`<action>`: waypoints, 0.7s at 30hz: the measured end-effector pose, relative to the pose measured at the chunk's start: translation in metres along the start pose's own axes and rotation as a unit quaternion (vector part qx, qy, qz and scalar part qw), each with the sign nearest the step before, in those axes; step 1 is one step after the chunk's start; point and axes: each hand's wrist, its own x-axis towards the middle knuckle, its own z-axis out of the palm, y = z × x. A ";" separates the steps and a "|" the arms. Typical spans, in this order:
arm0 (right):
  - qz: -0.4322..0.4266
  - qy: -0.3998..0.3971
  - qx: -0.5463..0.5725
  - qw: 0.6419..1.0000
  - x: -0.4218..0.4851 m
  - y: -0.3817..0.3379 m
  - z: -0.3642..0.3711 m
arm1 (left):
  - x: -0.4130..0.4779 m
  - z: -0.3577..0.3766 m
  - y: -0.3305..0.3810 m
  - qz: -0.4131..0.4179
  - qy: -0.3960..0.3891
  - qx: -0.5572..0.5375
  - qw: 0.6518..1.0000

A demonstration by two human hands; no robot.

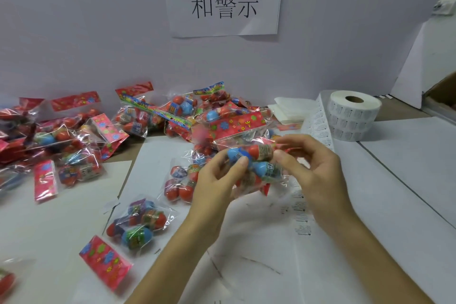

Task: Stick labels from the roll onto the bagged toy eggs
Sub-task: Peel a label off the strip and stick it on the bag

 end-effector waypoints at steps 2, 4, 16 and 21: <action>0.044 -0.001 -0.028 0.999 0.005 0.003 -0.004 | 0.001 -0.002 0.002 -0.027 -0.027 -0.057 0.998; 0.163 -0.042 0.061 0.984 0.006 0.002 -0.006 | 0.003 -0.003 0.003 -0.041 -0.048 -0.093 0.994; 0.095 0.062 0.048 0.992 -0.001 0.003 0.001 | 0.002 -0.001 -0.005 0.056 0.098 0.144 0.983; -0.039 -0.045 -0.013 0.998 -0.008 0.000 0.008 | -0.002 0.008 0.000 0.043 0.010 0.091 0.995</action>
